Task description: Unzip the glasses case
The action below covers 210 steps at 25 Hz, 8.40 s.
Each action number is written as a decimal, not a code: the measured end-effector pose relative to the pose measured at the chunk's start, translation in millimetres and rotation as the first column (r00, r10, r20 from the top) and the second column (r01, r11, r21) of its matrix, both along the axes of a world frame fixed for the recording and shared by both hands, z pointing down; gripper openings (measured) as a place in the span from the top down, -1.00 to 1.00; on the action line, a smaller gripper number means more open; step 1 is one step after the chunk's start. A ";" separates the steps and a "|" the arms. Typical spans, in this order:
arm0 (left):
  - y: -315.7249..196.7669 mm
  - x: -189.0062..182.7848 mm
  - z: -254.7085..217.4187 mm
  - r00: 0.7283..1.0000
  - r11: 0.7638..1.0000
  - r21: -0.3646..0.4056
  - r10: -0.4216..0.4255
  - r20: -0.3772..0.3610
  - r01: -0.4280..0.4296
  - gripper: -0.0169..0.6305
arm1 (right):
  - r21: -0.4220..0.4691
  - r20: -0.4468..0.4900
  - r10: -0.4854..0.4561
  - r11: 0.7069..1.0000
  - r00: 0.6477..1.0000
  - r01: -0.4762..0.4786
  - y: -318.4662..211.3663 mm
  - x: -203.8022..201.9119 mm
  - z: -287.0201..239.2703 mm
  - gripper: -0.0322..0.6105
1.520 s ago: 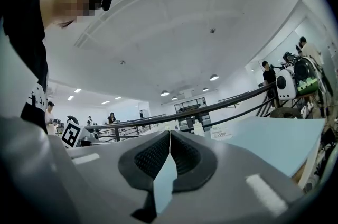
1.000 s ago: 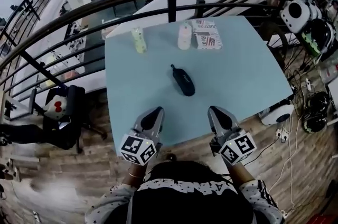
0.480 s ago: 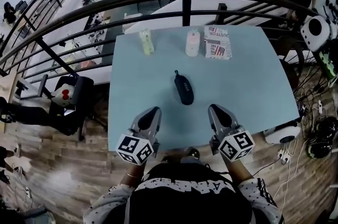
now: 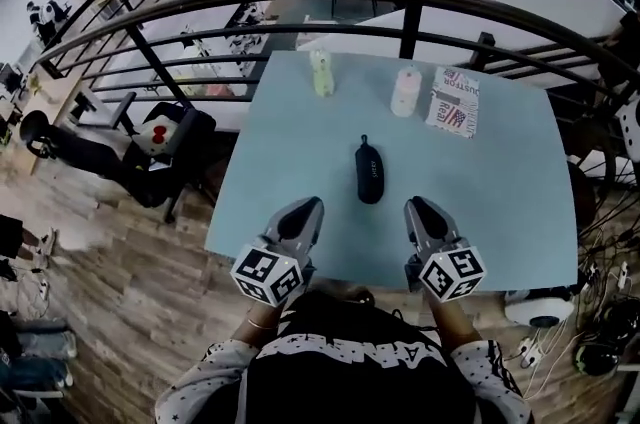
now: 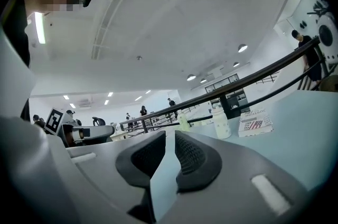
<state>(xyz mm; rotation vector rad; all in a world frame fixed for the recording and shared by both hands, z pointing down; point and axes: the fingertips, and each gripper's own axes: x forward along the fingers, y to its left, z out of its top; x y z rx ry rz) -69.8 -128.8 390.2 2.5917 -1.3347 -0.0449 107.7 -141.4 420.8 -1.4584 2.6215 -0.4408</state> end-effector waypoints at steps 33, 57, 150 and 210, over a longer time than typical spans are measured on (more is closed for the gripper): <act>-121.1 -47.0 35.1 1.000 0.994 -0.111 0.007 -0.018 -0.009 0.95 | -0.396 -0.303 0.031 0.905 0.952 -0.155 -137.1 -76.4 166.4 -0.29; -120.9 -99.1 47.0 0.996 0.984 -0.160 -0.082 -0.034 0.075 0.95 | -0.482 -0.395 0.018 0.847 0.919 -0.223 -161.3 -86.6 211.2 -0.24; -80.4 11.2 -27.4 0.884 0.940 -0.124 0.246 -0.398 -0.318 0.95 | 0.076 -0.494 -0.446 0.833 0.747 0.548 -9.2 -112.4 17.6 0.27; -53.1 20.8 -7.5 0.893 0.907 -0.195 0.295 -0.340 -0.373 0.95 | 0.073 -0.849 -0.269 0.792 0.454 0.606 -6.9 -110.7 48.3 0.88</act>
